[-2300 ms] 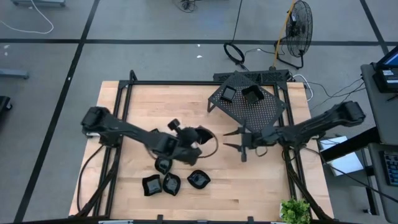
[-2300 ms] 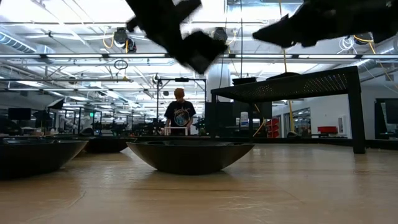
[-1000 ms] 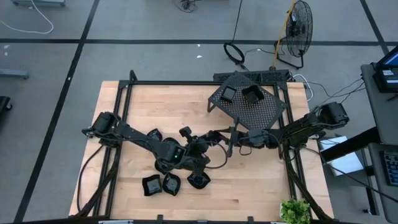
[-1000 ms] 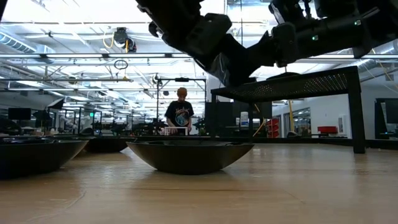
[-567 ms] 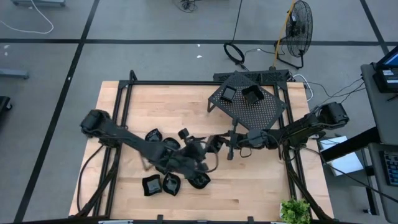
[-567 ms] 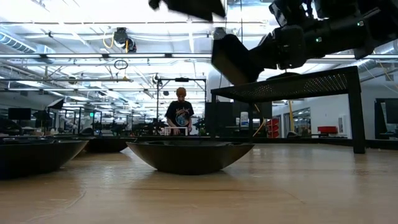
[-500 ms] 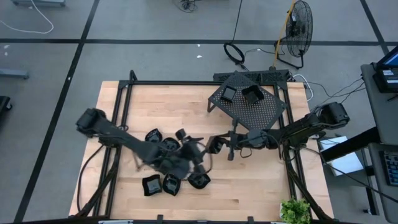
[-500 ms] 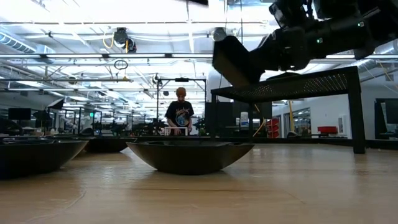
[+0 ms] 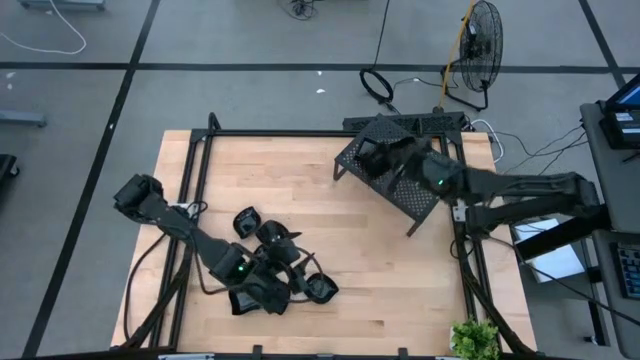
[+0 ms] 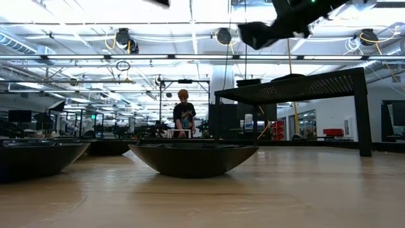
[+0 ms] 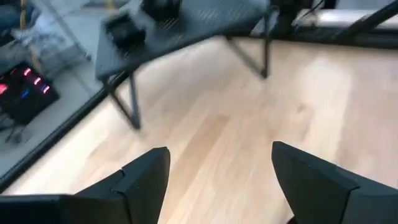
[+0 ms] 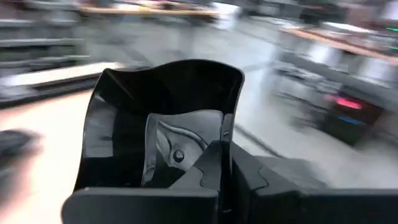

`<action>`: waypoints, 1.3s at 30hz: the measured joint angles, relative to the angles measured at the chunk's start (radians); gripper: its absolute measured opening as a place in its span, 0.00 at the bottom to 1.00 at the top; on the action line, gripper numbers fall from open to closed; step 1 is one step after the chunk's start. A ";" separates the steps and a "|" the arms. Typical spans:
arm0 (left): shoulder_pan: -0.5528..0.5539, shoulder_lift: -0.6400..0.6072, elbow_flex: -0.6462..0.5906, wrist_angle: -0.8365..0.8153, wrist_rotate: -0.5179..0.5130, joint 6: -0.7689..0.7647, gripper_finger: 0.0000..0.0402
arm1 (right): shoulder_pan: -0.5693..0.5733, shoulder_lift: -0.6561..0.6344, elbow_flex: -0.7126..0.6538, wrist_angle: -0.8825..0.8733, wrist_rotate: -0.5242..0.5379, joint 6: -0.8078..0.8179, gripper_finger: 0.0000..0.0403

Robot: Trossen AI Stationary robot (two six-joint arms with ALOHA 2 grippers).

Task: Pick & Place Mini shaped plates
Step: Stack the black distorted square plate on the black distorted square plate on the shelf

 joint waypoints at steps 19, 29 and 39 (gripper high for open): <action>0.067 0.011 -0.066 -0.068 0.041 -0.178 0.60 | -0.271 -0.161 0.020 -0.478 -0.016 0.168 0.00; 0.067 0.011 -0.066 -0.071 0.060 -0.179 0.60 | -0.390 -0.113 0.020 -0.480 -0.128 0.149 0.00; 0.067 0.011 -0.066 -0.072 0.060 -0.178 0.60 | -0.403 -0.116 0.020 -0.473 -0.119 0.111 0.05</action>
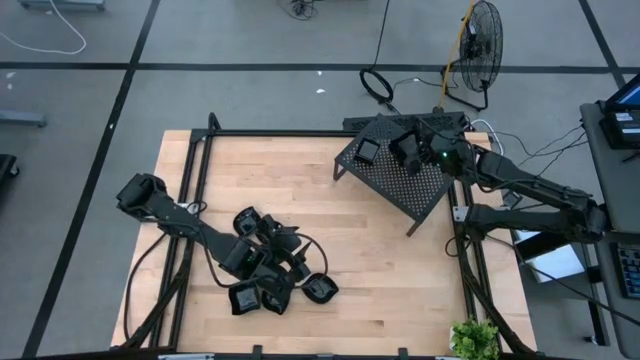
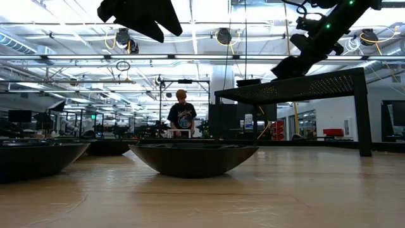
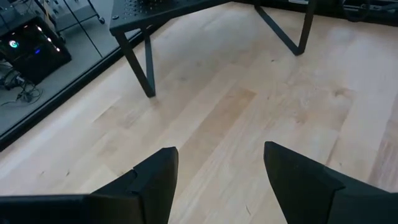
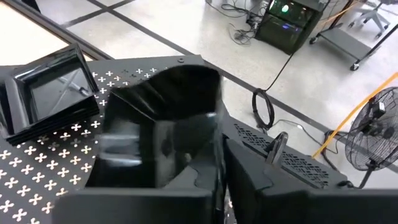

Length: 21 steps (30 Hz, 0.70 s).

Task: Pick & Place Mini shaped plates
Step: Stack the black distorted square plate on the black distorted square plate on the shelf

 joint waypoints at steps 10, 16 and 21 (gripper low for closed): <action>0.000 0.000 0.000 -0.002 0.000 0.001 0.60 | 0.001 -0.001 0.000 0.046 0.000 -0.056 0.29; 0.000 0.000 0.000 -0.008 0.000 0.001 0.60 | 0.002 -0.023 0.000 0.111 -0.051 -0.108 0.38; 0.000 0.000 0.000 -0.015 0.027 -0.002 0.60 | 0.028 -0.041 0.000 0.165 -0.234 -0.123 0.39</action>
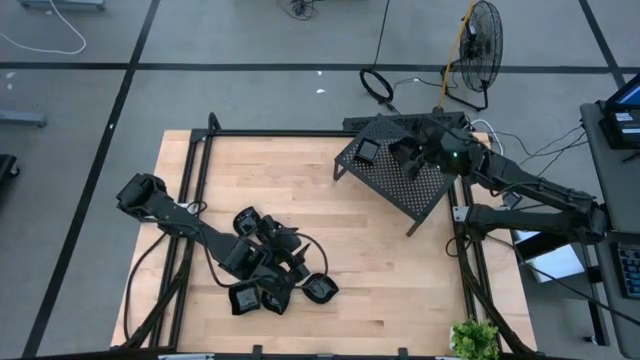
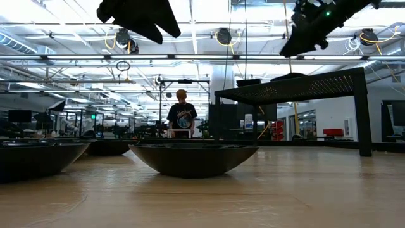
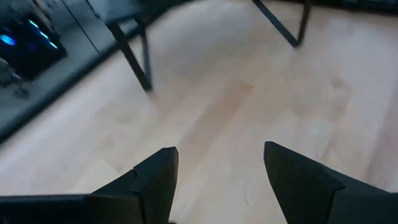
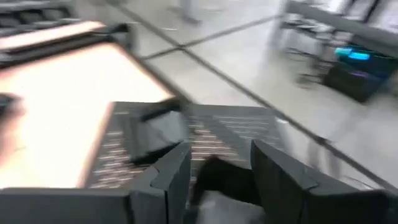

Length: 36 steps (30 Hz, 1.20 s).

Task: Pick & Place Mini shaped plates
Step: Stack the black distorted square plate on the black distorted square plate on the shelf

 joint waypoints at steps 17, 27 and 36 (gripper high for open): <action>-0.149 0.000 -0.188 -0.151 0.582 -0.484 0.60 | 0.131 0.003 -0.165 0.192 -0.158 -0.041 0.35; -0.246 0.000 -0.297 -0.289 0.672 -0.690 0.60 | 0.131 0.002 -0.204 0.254 -0.159 -0.041 0.35; -0.273 -0.029 -0.297 -0.296 0.711 -0.692 0.60 | 0.131 0.002 -0.204 0.254 -0.159 -0.041 0.35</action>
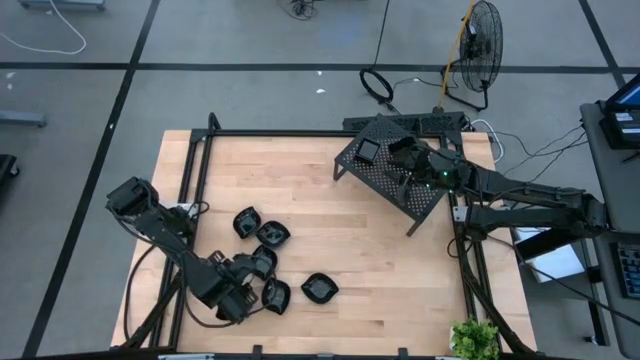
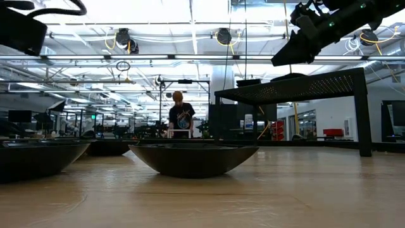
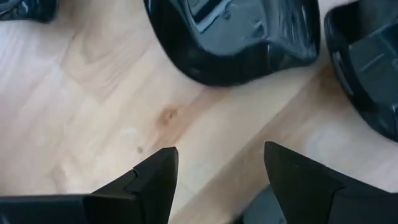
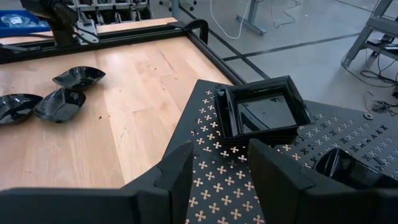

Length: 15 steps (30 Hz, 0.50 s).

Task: Pick & Place Mini shaped plates
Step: Stack the black distorted square plate on the black distorted square plate on the shelf

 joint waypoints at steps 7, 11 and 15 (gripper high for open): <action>-0.002 -0.097 0.000 0.009 0.033 -0.026 0.60 | 0.000 0.000 0.000 0.000 0.000 0.011 0.35; -0.032 -0.114 0.001 0.001 0.139 -0.162 0.60 | 0.000 0.000 0.000 -0.001 -0.001 0.021 0.35; -0.097 -0.114 0.001 0.001 0.213 -0.434 0.60 | 0.000 0.000 0.000 -0.011 -0.001 0.023 0.35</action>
